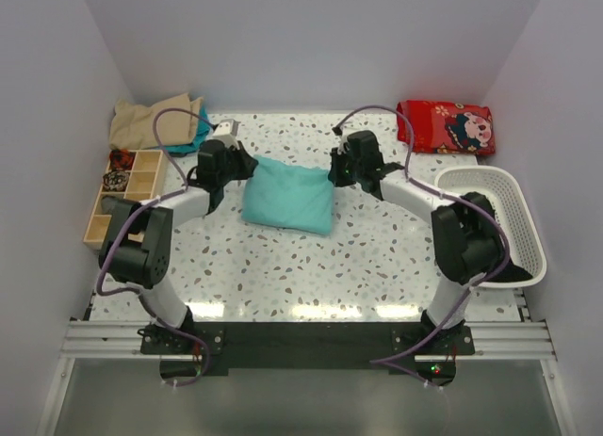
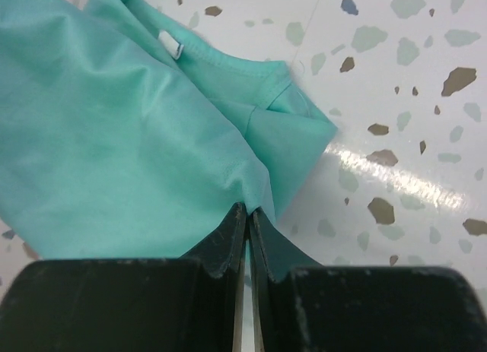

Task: Fold and stack the t-shirts
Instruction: Smooth out wrinkles on the folded tshirt

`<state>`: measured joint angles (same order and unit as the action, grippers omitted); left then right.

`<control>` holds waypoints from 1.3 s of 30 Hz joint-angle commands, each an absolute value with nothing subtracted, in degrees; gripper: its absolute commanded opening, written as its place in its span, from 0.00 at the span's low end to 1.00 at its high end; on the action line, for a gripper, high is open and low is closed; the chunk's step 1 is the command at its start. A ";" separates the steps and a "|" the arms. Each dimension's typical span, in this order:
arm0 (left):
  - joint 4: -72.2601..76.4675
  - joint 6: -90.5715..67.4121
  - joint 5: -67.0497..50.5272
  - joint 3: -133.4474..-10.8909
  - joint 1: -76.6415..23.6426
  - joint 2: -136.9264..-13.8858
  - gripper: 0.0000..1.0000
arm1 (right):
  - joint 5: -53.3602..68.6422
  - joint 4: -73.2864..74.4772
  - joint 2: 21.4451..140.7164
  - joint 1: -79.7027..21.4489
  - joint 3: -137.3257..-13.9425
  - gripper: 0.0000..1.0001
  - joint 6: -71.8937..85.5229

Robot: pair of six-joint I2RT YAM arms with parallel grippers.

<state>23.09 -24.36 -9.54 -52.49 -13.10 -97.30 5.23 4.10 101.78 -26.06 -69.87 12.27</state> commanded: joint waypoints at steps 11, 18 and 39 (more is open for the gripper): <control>38.41 -22.24 -14.68 -71.53 -11.25 -121.89 0.00 | -6.23 -10.82 125.76 -22.15 -88.49 0.05 8.17; 36.05 -22.15 -15.03 -81.89 -8.53 -129.45 0.00 | -6.24 -11.51 134.82 -21.53 -100.36 0.13 7.56; 34.45 -23.90 -14.14 -74.01 -6.59 -114.97 1.00 | 11.38 -11.35 118.65 -16.79 -95.43 0.60 12.73</control>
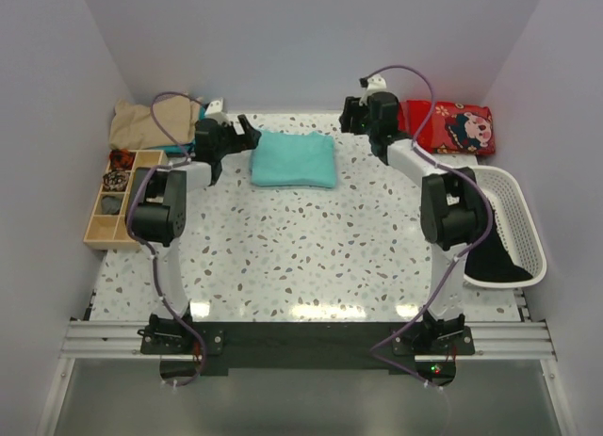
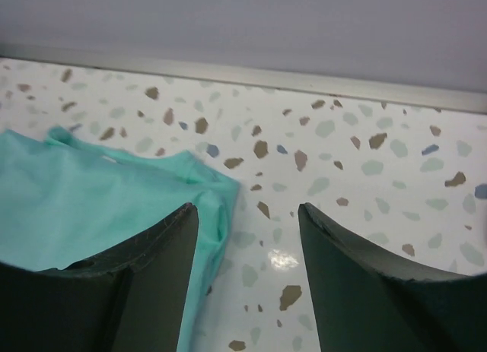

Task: Fold and stack the t-shirts
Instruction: Smooth out wrinkles on the folded tshirt

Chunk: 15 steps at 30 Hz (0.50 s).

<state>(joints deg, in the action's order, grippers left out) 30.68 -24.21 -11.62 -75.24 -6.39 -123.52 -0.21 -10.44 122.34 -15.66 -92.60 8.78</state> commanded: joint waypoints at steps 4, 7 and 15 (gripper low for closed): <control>35.42 -25.66 -20.72 -73.48 -7.91 -113.29 1.00 | 22.66 -10.63 121.90 -16.87 -98.43 0.61 19.15; 37.44 -28.29 -25.55 -73.83 -8.44 -114.78 1.00 | 26.70 -10.38 124.71 -17.93 -100.28 0.61 21.71; 43.24 -34.97 -33.31 -73.48 -8.35 -122.78 1.00 | 32.78 -8.27 133.85 -20.39 -104.68 0.61 24.43</control>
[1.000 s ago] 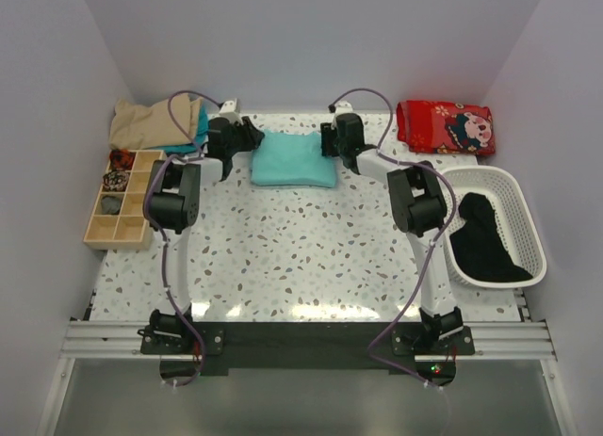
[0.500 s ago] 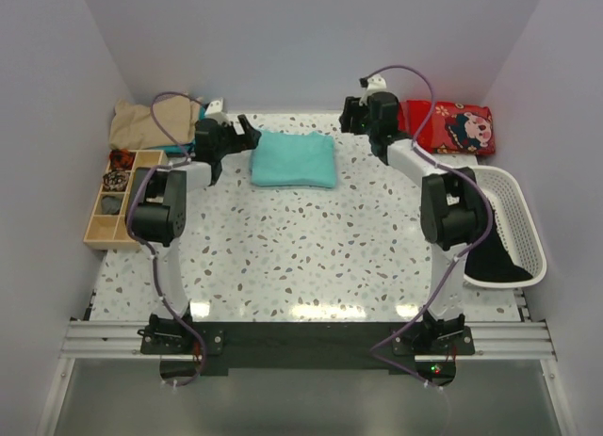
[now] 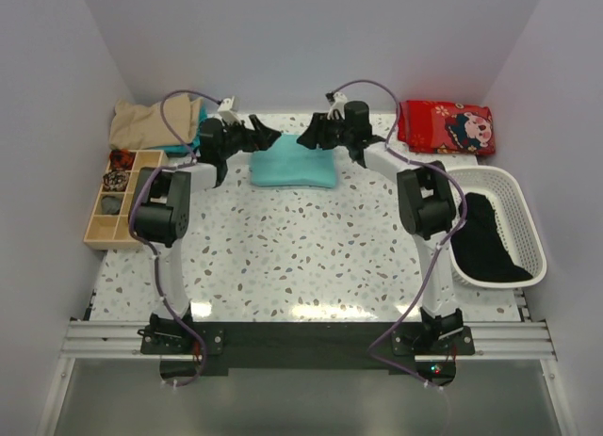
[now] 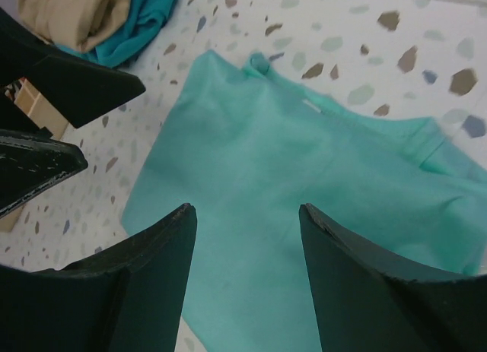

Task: Fold and stack the t-shirts
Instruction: Smooth out wrinkles on the folded tshirt

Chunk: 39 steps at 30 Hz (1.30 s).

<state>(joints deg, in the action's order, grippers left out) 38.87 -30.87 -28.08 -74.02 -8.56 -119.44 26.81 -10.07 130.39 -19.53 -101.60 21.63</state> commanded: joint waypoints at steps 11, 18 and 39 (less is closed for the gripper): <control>42.28 -36.56 -31.29 -64.53 -9.31 -123.93 1.00 | 31.21 -7.03 132.03 -20.92 -94.16 0.61 23.73; 41.84 -35.86 -27.60 -52.22 -12.56 -115.85 1.00 | 29.71 -7.21 123.95 -22.76 -81.84 0.60 21.71; 10.82 -27.41 -8.53 -39.29 -18.37 -73.56 1.00 | 2.40 6.32 73.39 -27.69 -52.91 0.68 11.34</control>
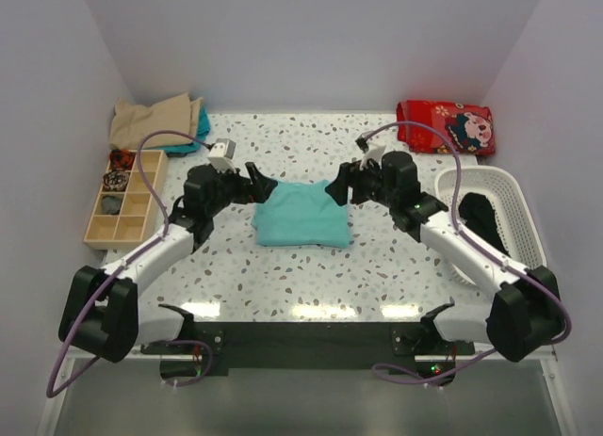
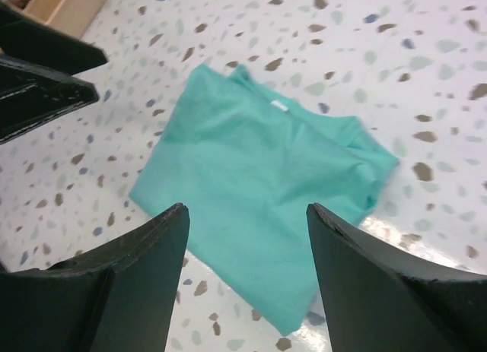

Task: Fold and stack the t-shirts
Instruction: Smooth out wrinkles on the folded tshirt

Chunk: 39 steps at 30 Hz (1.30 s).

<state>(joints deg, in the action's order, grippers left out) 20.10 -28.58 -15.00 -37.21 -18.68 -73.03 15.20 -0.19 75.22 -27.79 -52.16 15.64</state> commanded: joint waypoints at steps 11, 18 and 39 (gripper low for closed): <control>10.83 -32.01 -9.96 -37.26 -13.18 -74.19 1.00 | -9.31 10.20 73.21 -27.60 -50.98 0.68 8.35; 2.47 -26.72 3.70 -38.76 -13.27 -71.02 1.00 | -13.18 11.60 76.28 -27.07 -51.76 0.72 9.40; -3.43 -25.84 1.06 -43.50 -13.27 -74.17 1.00 | -15.56 16.35 81.74 -20.83 -56.95 0.78 12.39</control>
